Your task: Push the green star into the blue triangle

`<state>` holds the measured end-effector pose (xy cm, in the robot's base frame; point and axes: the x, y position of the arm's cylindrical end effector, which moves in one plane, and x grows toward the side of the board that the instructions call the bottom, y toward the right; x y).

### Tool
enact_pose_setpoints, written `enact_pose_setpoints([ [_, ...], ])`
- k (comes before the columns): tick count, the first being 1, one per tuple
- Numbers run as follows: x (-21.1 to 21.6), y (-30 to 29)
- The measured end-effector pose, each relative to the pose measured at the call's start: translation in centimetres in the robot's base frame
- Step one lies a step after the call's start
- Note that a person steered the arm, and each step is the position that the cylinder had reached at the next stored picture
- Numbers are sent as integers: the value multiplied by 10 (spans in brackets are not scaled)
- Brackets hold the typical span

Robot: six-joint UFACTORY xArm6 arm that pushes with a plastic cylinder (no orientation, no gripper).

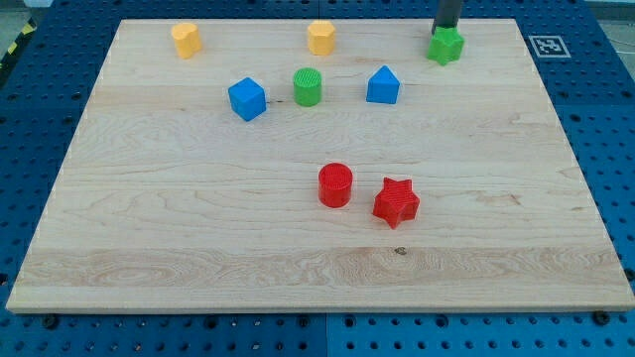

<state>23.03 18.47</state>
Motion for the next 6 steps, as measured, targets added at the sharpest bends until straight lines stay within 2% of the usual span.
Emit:
enact_pose_setpoints([
  [2,28,29],
  [3,45,27],
  [6,48,-15],
])
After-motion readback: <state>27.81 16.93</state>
